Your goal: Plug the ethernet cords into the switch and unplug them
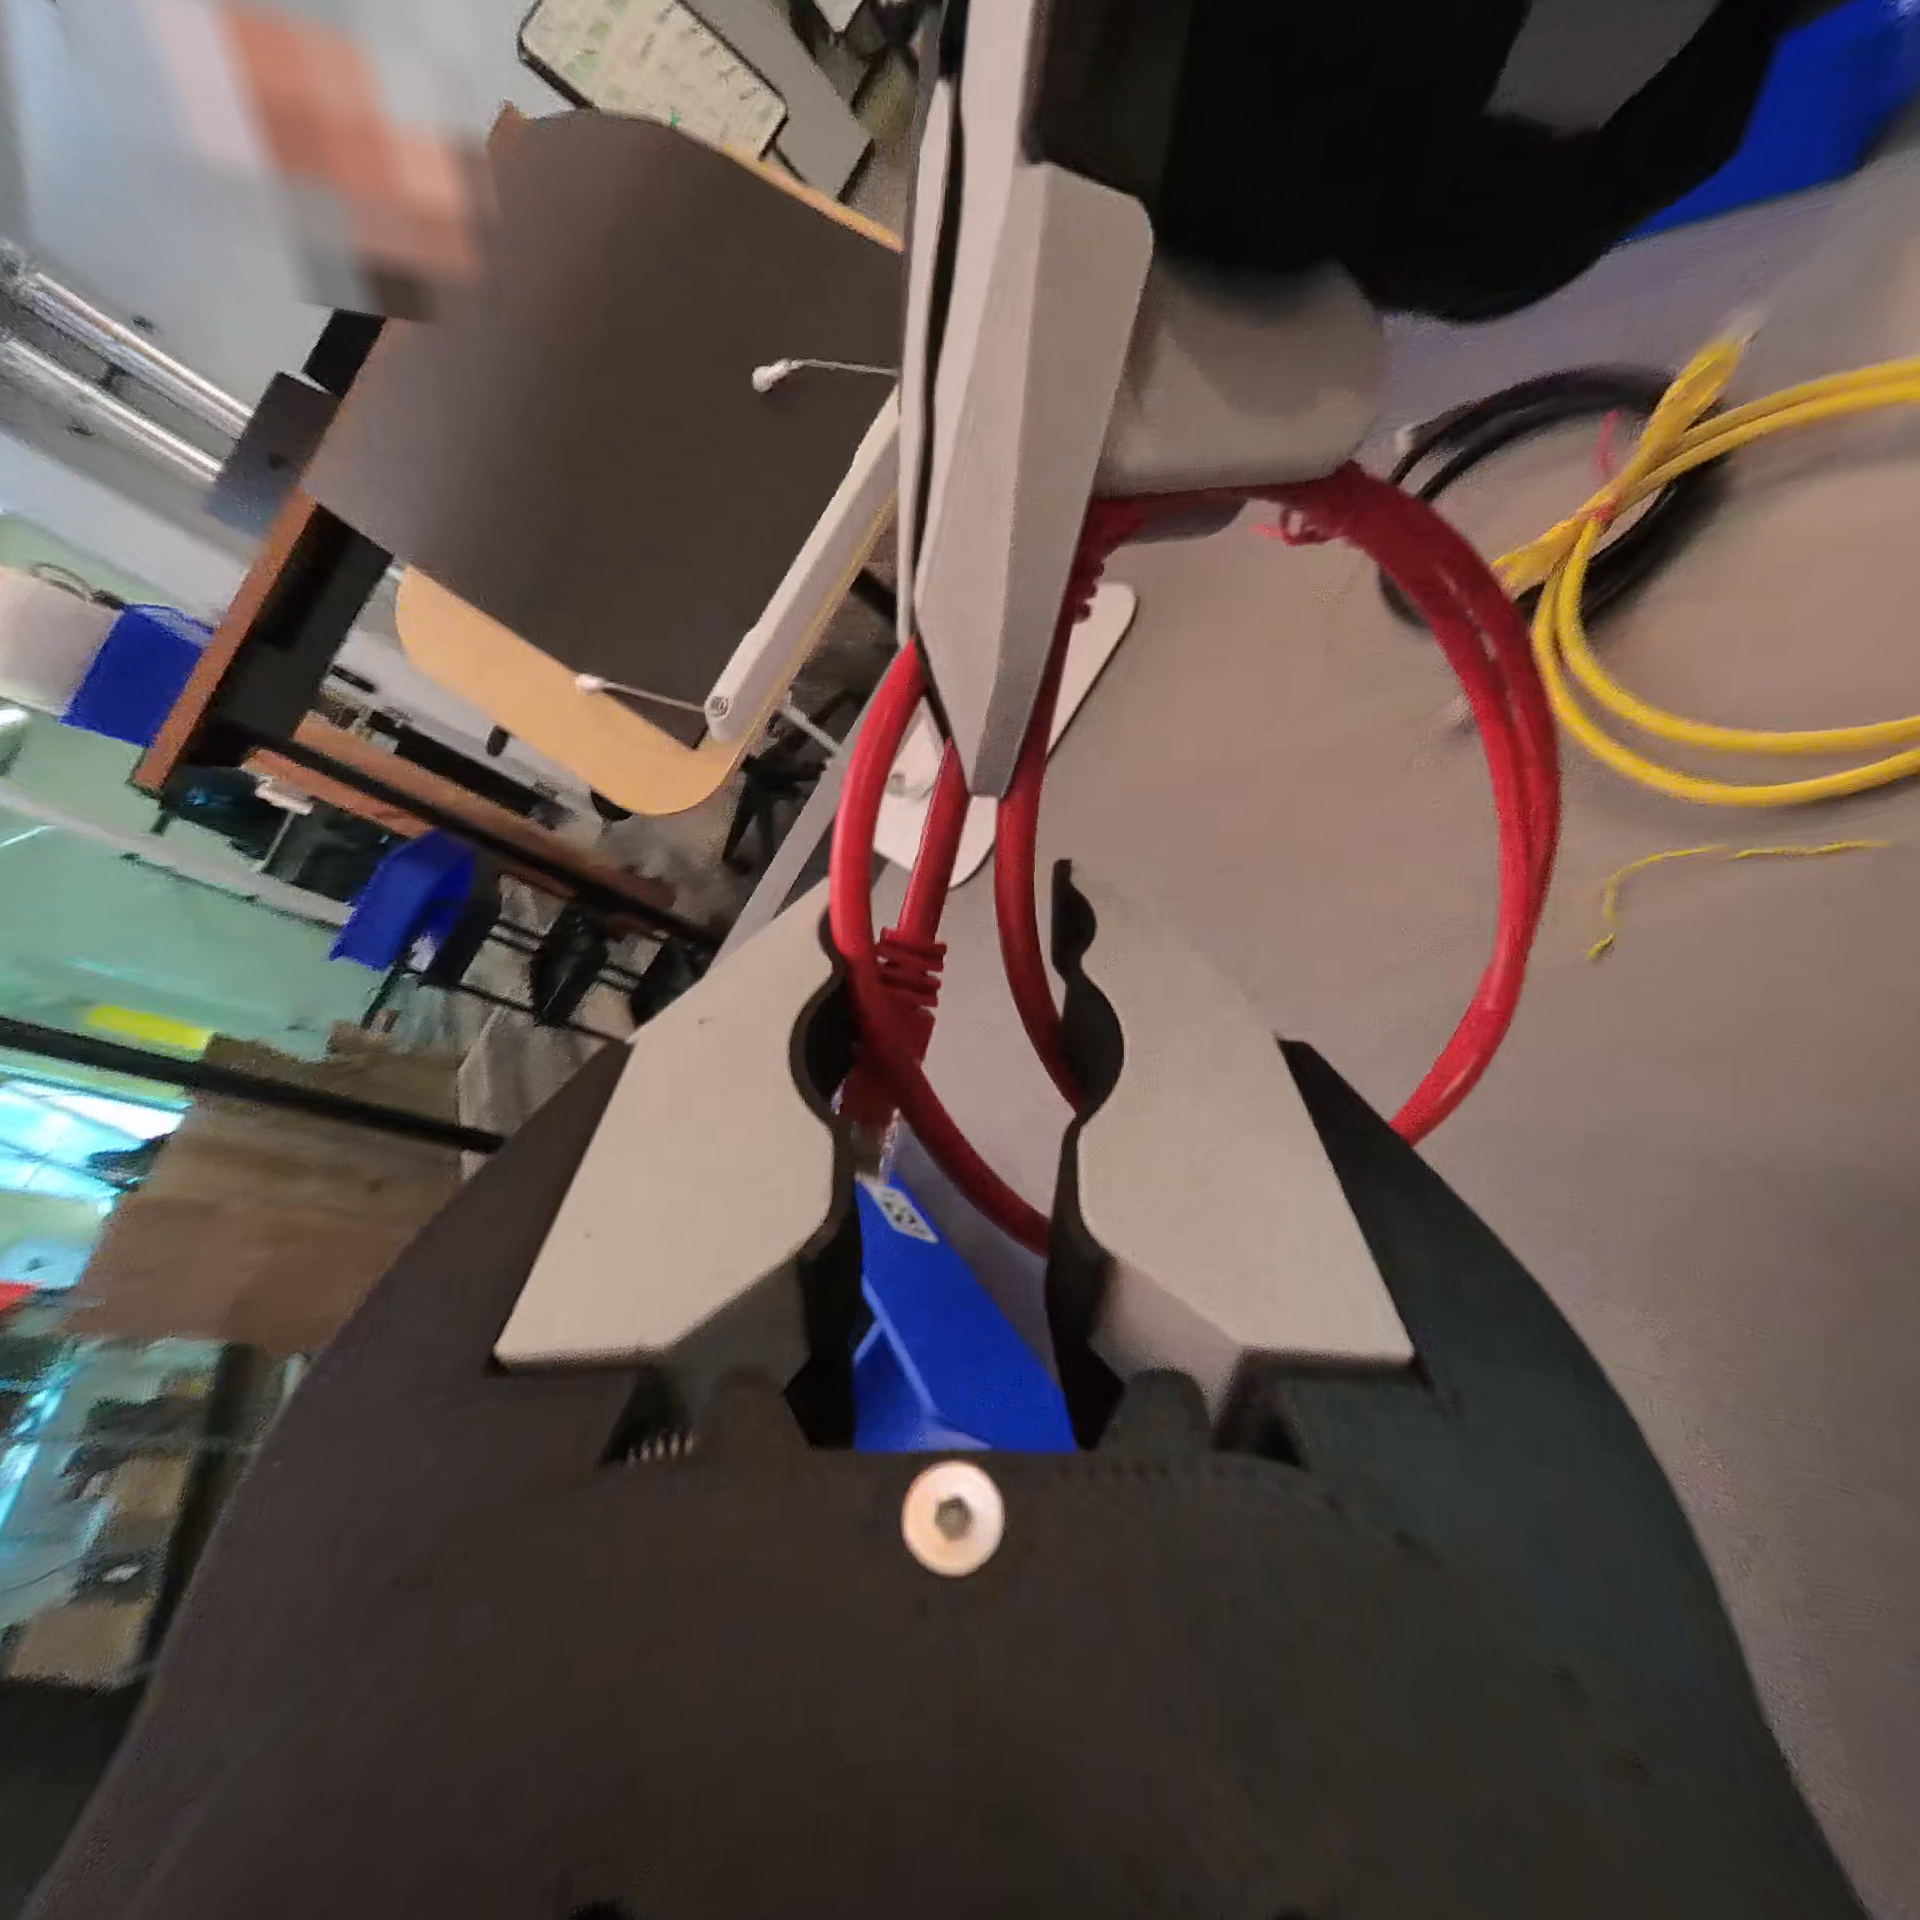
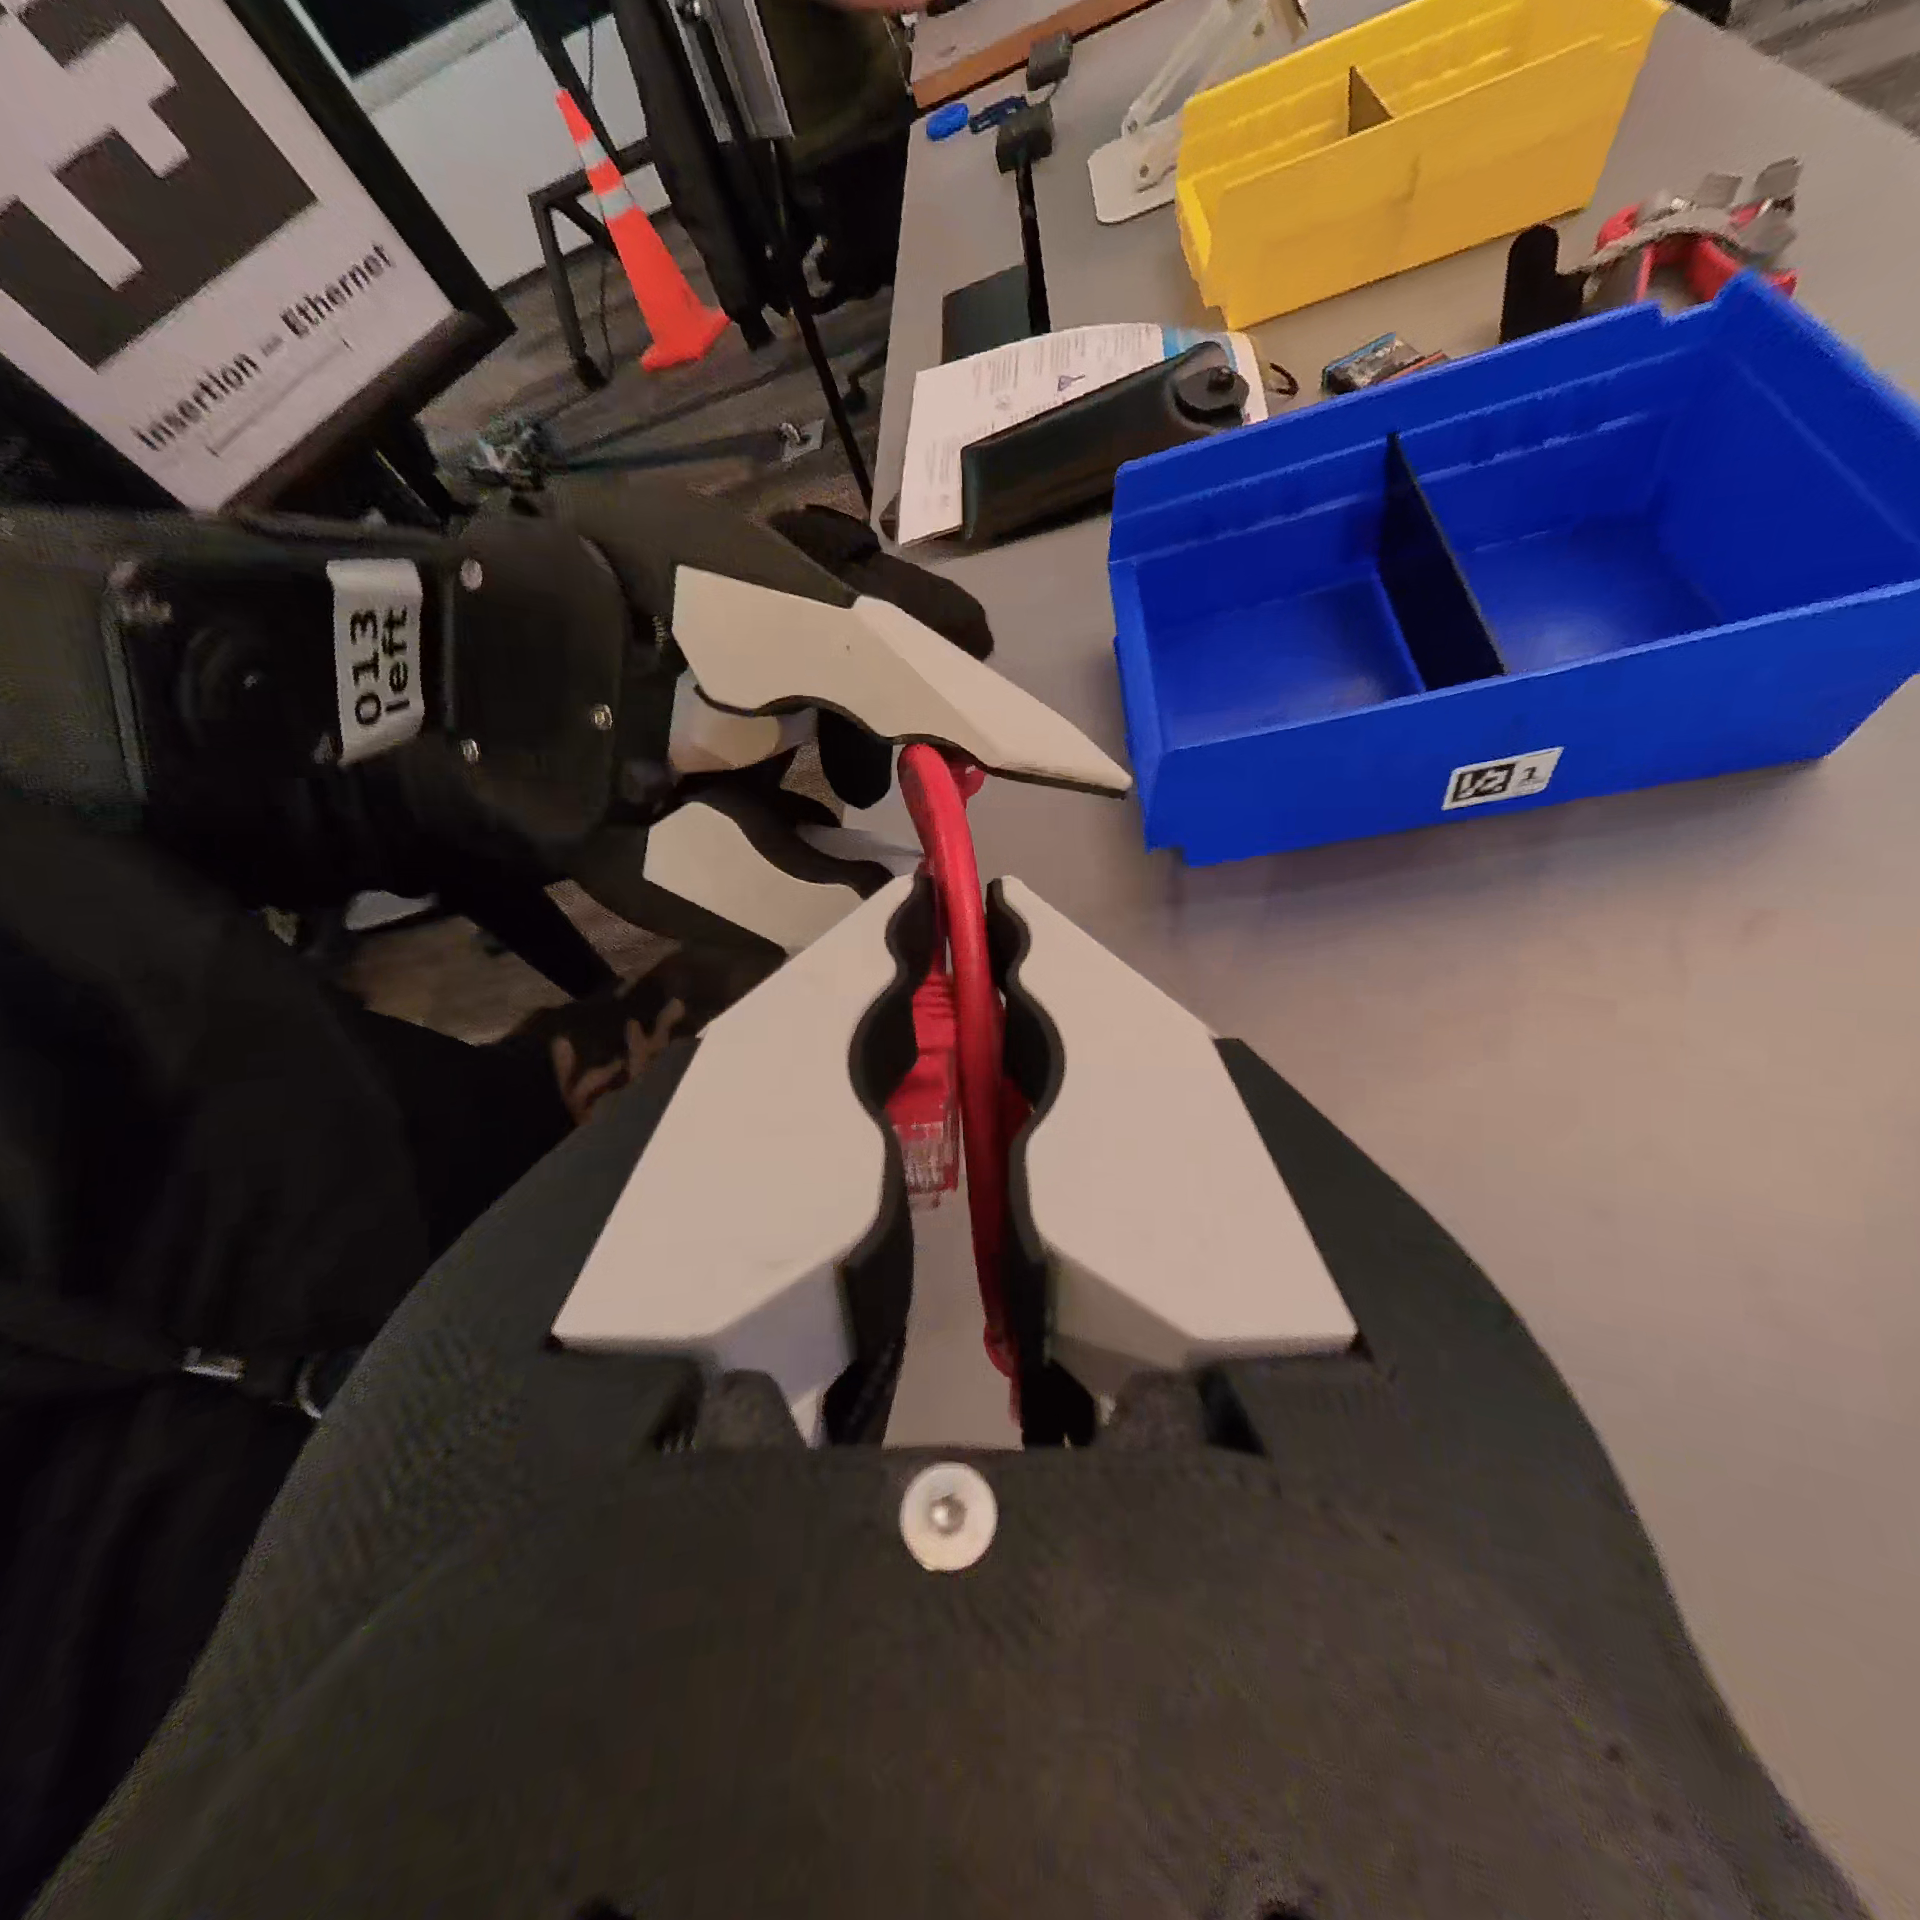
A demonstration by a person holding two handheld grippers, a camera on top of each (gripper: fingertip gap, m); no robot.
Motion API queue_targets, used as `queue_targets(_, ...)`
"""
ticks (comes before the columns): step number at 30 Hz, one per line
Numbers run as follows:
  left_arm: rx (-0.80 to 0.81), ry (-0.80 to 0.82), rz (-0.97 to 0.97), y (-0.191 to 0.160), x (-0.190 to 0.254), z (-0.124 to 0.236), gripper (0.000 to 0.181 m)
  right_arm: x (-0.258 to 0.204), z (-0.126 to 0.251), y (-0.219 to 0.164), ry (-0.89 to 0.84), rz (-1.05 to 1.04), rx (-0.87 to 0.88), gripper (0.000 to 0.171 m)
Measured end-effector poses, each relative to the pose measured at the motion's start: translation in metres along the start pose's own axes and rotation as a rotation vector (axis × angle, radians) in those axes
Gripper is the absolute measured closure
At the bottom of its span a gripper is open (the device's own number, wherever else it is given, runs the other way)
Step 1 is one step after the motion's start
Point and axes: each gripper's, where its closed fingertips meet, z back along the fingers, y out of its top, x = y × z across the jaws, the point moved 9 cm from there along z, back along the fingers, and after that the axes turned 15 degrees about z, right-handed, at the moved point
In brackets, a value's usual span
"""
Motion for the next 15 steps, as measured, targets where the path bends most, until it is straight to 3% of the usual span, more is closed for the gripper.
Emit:
queue_targets(3,-0.028,0.047,-0.003,-0.002,-0.003,-0.001,0.165,0.002,-0.003,-0.002,0.014,-0.045,0.025,0.163)
queue_targets(6,-0.046,0.048,0.011,-0.004,-0.004,0.000,0.170,0.002,-0.007,-0.002,0.012,-0.031,0.039,0.162)
queue_targets(10,-0.068,0.010,0.094,-0.006,-0.010,-0.001,0.171,0.003,0.000,0.004,-0.020,0.012,0.060,0.135)
queue_targets(15,-0.087,-0.029,0.201,-0.010,-0.024,0.000,0.172,-0.005,0.020,0.008,-0.174,0.292,-0.109,0.130)
